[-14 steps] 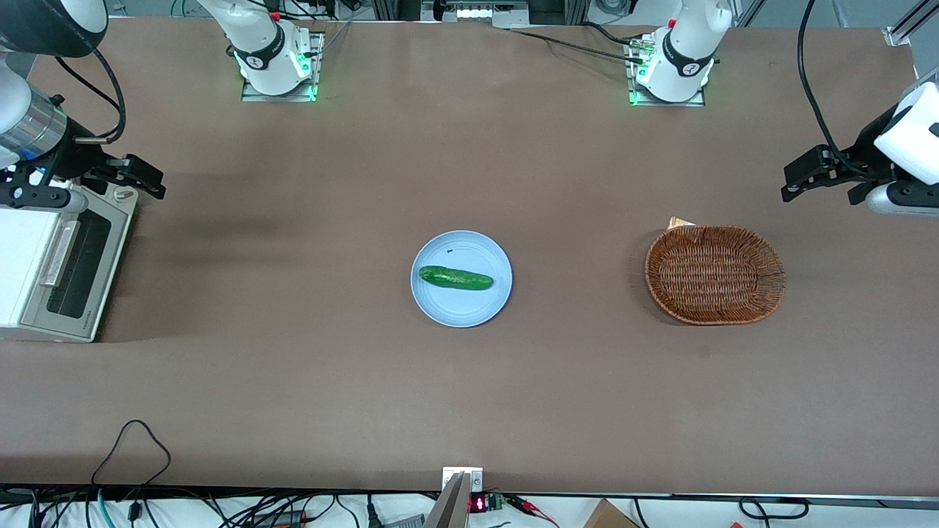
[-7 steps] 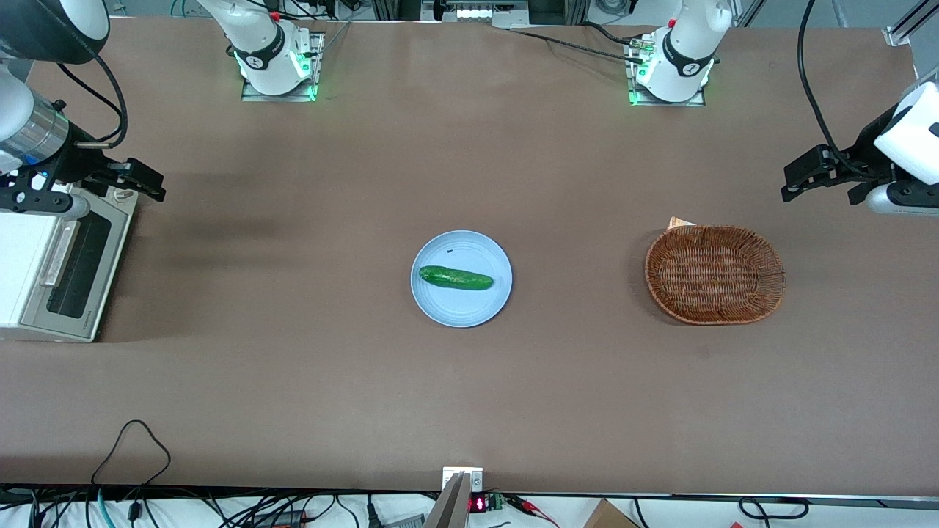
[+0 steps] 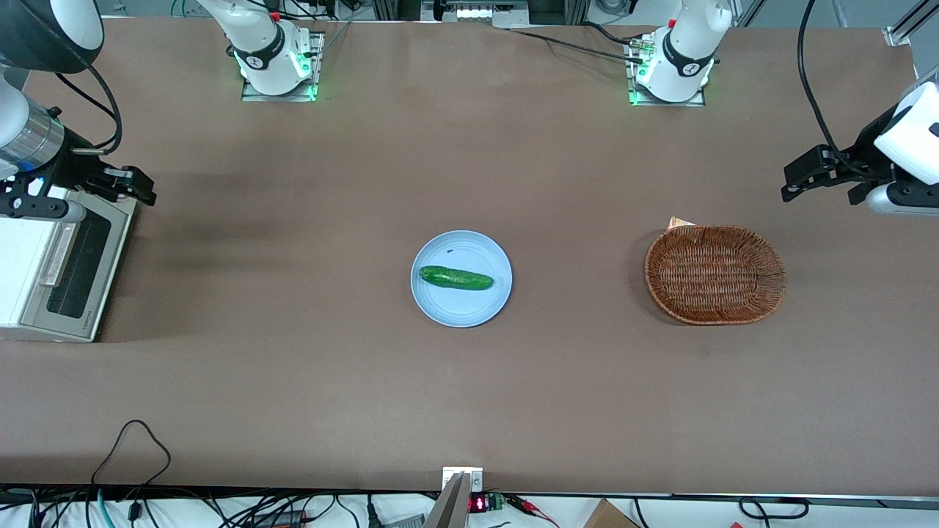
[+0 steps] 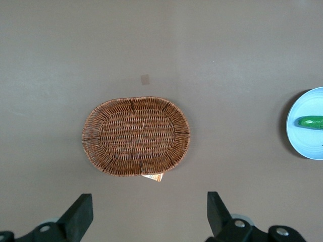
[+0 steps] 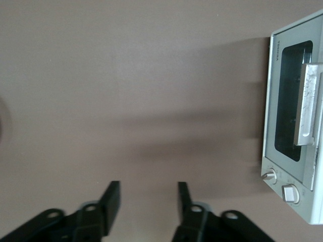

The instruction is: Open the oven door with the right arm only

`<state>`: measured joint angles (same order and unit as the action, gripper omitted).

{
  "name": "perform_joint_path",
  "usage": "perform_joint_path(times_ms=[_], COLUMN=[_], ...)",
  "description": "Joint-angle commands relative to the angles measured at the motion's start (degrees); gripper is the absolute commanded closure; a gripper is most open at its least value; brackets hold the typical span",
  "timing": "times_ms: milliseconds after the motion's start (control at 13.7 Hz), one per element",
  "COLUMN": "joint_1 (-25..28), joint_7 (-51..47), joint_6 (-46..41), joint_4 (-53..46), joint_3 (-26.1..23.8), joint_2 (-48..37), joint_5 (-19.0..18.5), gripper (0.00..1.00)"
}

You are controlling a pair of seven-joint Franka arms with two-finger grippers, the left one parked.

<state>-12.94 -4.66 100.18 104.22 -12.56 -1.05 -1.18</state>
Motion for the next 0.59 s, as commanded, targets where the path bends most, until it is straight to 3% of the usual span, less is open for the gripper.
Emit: perform_joint_path(times_ms=[0, 439, 512], joint_1=[0.11, 0.20, 0.20], joint_7=[-1.91, -3.16, -3.16], joint_6=[-1.13, -0.43, -0.34], joint_4=[-1.22, -1.30, -1.30], joint_3=[-0.01, -0.01, -0.01], joint_2=[0.35, 1.84, 2.71], joint_5=[0.12, -1.10, -4.07], gripper=[0.99, 1.00, 1.00])
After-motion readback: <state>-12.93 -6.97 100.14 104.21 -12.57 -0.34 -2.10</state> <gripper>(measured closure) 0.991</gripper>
